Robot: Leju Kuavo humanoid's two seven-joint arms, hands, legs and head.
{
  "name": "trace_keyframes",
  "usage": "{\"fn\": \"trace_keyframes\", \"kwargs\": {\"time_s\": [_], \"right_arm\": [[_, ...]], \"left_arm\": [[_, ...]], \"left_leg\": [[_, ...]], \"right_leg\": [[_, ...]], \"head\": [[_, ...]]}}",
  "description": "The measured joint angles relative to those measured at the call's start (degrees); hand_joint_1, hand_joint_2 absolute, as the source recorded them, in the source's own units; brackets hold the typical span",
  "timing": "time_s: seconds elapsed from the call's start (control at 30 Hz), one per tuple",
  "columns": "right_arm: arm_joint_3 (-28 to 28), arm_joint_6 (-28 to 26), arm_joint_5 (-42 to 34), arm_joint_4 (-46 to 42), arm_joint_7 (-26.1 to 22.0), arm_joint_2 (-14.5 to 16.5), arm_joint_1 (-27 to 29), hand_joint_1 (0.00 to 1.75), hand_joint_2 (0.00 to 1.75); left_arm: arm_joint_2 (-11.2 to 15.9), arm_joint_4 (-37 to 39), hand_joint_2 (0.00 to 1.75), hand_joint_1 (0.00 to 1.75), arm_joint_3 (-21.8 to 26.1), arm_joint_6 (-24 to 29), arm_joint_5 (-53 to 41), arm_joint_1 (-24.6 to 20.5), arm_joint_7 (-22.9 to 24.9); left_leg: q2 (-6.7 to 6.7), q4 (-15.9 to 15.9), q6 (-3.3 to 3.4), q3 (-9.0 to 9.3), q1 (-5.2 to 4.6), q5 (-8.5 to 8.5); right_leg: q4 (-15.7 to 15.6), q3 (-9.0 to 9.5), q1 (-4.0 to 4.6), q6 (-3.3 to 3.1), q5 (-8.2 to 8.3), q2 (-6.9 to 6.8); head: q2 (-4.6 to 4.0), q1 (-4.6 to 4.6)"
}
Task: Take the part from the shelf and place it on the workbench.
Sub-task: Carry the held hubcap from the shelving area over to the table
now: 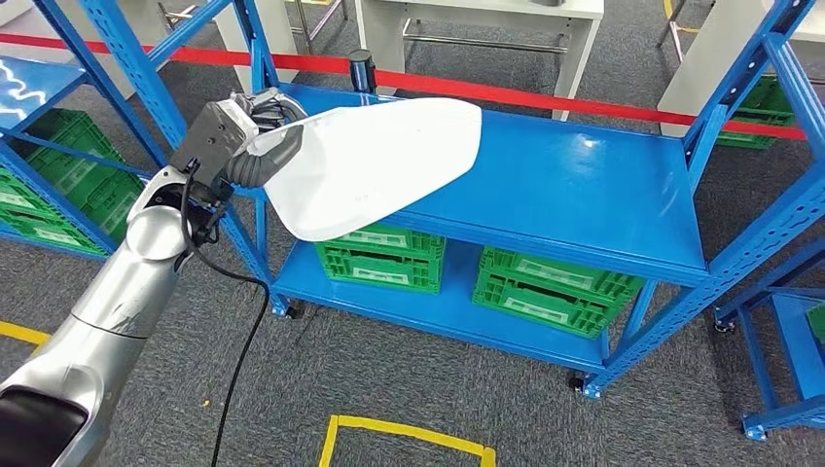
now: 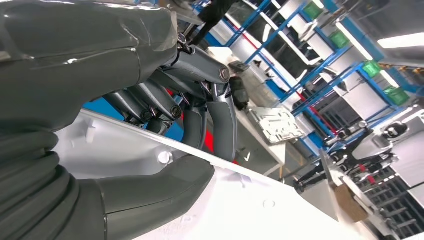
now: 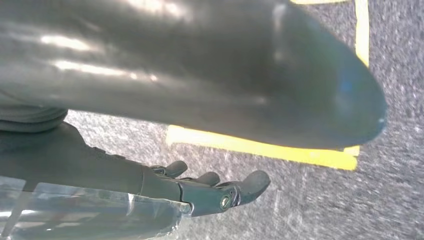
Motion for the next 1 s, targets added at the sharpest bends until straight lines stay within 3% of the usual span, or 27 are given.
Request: {"fn": "trace_keyframes", "kwargs": {"time_s": [0.07,0.1,0.13,0.2,0.23,0.27,0.33,0.37,0.43,0.47,0.53,0.6,0.63,0.7,0.73,0.77,0.8,0.83,0.87,0.9,0.97,1.0], "right_arm": [[-0.09,0.01,-0.01,-0.16,-0.10,-0.18,0.00,0.00,0.00],[-0.13,0.01,-0.01,-0.26,-0.13,-0.31,0.01,0.00,0.00],[-0.19,0.01,-0.01,-0.35,-0.15,-0.46,0.01,0.00,0.00],[-0.34,0.01,-0.01,-0.51,-0.17,-0.76,0.00,0.00,0.00],[-0.42,0.01,-0.01,-0.58,-0.17,-0.85,-0.02,0.00,0.00],[-0.49,0.02,-0.01,-0.64,-0.18,-0.78,-0.08,0.00,0.00],[-0.56,0.05,-0.01,-0.75,-0.21,-0.72,-0.17,0.00,0.00],[-0.57,0.07,-0.01,-0.78,-0.23,-0.67,-0.19,0.00,0.00],[-0.60,0.08,0.05,-0.81,-0.28,-0.70,-0.10,0.00,0.00],[-0.60,0.08,0.11,-0.82,-0.33,-0.68,-0.09,0.00,0.00],[-0.59,0.08,0.34,-0.83,-0.50,-0.69,-0.11,0.00,0.00],[-0.58,0.02,0.71,-0.83,-0.64,-0.81,-0.08,0.00,0.00],[-0.58,-0.07,0.96,-0.81,-0.66,-0.93,-0.05,0.00,0.00],[-0.57,-0.32,1.39,-0.72,-0.66,-1.26,0.00,0.00,0.00],[-0.56,-0.52,1.52,-0.65,-0.65,-1.45,0.02,0.00,0.00],[-0.56,-0.78,1.60,-0.45,-0.64,-1.45,0.03,0.00,0.00],[-0.57,-1.13,1.60,-0.21,-0.63,-1.51,0.01,0.00,0.00],[-0.57,-1.52,1.54,0.14,-0.63,-1.50,0.01,0.00,0.00],[-0.58,-1.94,1.41,0.49,-0.64,-1.71,0.00,0.00,0.00],[-0.60,-2.33,1.26,0.83,-0.66,-1.89,-0.02,0.00,0.00],[-0.63,-3.05,0.92,1.40,-0.68,-2.48,0.01,0.00,0.00],[-0.65,-3.29,0.79,1.71,-0.69,-2.55,0.06,0.00,0.00]], "left_arm": [[-0.30,0.02,1.75,1.75,-0.03,0.05,0.04,0.22,-0.09],[-0.39,0.04,1.75,1.75,-0.05,0.07,0.04,0.44,-0.10],[-0.46,0.08,1.75,1.75,-0.08,0.07,0.04,0.71,-0.10],[-0.55,0.16,1.75,1.75,-0.13,0.07,0.04,1.21,-0.10],[-0.57,0.19,1.75,1.75,-0.14,0.07,0.04,1.38,-0.10],[-0.56,0.19,1.75,1.75,-0.11,0.08,0.04,1.49,-0.10],[-0.54,0.16,1.75,1.75,0.04,0.10,0.04,1.60,-0.13],[-0.52,0.16,1.75,1.75,0.11,0.12,0.04,1.63,-0.14],[-0.50,0.22,1.75,1.75,0.16,0.16,0.05,1.75,-0.18],[-0.45,0.26,1.75,1.75,0.19,0.20,0.05,1.83,-0.17],[-0.31,0.31,1.75,1.75,0.33,0.42,0.06,2.01,-0.19],[-0.22,0.29,1.75,1.75,0.66,0.71,0.06,2.43,-0.27],[-0.20,0.29,1.75,1.75,0.85,0.86,0.06,2.81,-0.33],[-0.16,0.30,1.75,1.75,1.15,1.14,0.06,3.64,-0.42],[-0.15,0.28,1.75,1.75,1.26,1.23,0.06,3.92,-0.46],[-0.15,0.19,1.75,1.75,1.39,1.29,0.06,4.03,-0.50],[-0.19,0.03,1.75,1.75,1.56,1.34,0.05,4.08,-0.56],[-0.27,-0.13,1.75,1.75,1.73,1.38,0.05,4.03,-0.67],[-0.39,-0.26,1.75,1.75,1.88,1.45,0.05,3.91,-0.78],[-0.58,-0.31,1.75,1.75,1.96,1.51,0.04,3.78,-0.86],[-1.25,-0.22,1.75,1.75,1.91,1.58,0.01,3.46,-0.90],[-1.88,-0.15,1.75,1.75,1.84,1.60,-0.02,3.30,-0.88]], "left_leg": [[0.06,-0.62,0.15,-1.53,0.25,1.90],[0.07,-0.57,-0.01,-2.60,0.32,2.73],[0.08,-0.51,-0.25,-3.67,0.41,3.51],[0.10,-0.12,-0.91,-5.90,0.80,4.95],[0.12,0.41,-1.34,-7.08,1.07,5.51],[0.13,1.15,-1.80,-8.31,1.24,5.95],[0.17,2.83,-2.57,-10.24,1.27,6.57],[0.16,3.31,-2.82,-10.74,1.21,6.92],[0.14,3.61,-3.16,-11.09,1.43,7.55],[0.15,4.05,-3.35,-11.35,1.58,6.84],[0.15,7.60,-3.81,-12.41,1.77,2.41],[0.13,14.58,-4.04,-13.72,1.77,-3.16],[0.12,17.83,-3.94,-14.00,1.73,-4.53],[0.01,19.93,-3.05,-12.48,1.46,-3.90],[-0.09,18.14,-2.14,-10.39,1.11,-2.73],[-0.23,14.72,-0.72,-7.56,0.49,-2.26],[-0.27,10.66,0.67,-4.57,-0.09,-2.60],[-0.32,7.28,1.56,-2.24,-0.67,-3.17],[-0.41,4.95,2.07,-0.80,-1.17,-3.73],[-0.44,3.71,2.02,-0.23,-1.45,-3.60],[-0.46,1.63,2.04,-0.01,-1.64,-1.48],[-0.38,0.42,2.20,-0.05,-1.50,-0.27]], "right_leg": [[5.52,-1.69,-0.16,-0.55,-5.19,-0.02],[9.19,-2.44,-0.34,-0.41,-7.26,-0.03],[12.28,-2.79,-0.55,0.12,-8.06,-0.03],[14.19,-1.35,-1.03,2.02,-6.23,-0.05],[12.17,0.79,-1.36,2.96,-4.82,-0.06],[8.81,3.60,-1.51,3.63,-4.72,-0.03],[2.29,7.93,-1.51,3.16,-6.91,0.14],[0.83,8.77,-1.29,2.55,-8.20,0.23],[0.73,8.17,-1.20,1.27,-8.10,0.19],[0.85,7.78,-1.16,0.68,-7.63,0.14],[0.86,6.68,-1.09,-0.29,-6.42,0.03],[0.89,5.39,-0.74,-0.68,-5.19,0.01],[0.91,4.67,-0.48,-0.79,-4.59,0.01],[0.93,3.20,0.22,-0.99,-3.40,0.02],[0.92,2.51,0.65,-1.09,-2.81,0.04],[0.91,1.96,0.82,-1.20,-2.28,0.03],[0.82,1.58,1.03,-1.19,-1.76,0.03],[0.67,1.34,0.93,-0.96,-1.21,0.01],[0.43,1.24,0.55,-0.61,-0.68,-0.04],[0.06,1.22,0.33,-0.16,-0.08,-0.07],[-0.50,1.08,0.04,0.29,0.53,-0.09],[-0.02,0.72,0.14,0.18,-0.29,-0.07]], "head": [[0.00,0.11],[0.00,0.15],[0.00,0.15],[0.00,0.14],[0.00,0.14],[0.00,0.22],[0.00,0.35],[0.00,0.37],[0.00,0.30],[0.00,0.25],[0.00,0.18],[0.00,0.14],[0.00,0.13],[0.00,0.12],[0.00,0.11],[0.00,0.16],[0.00,0.31],[0.00,0.50],[0.00,0.60],[0.00,0.58],[0.00,0.30],[0.00,0.30]]}}
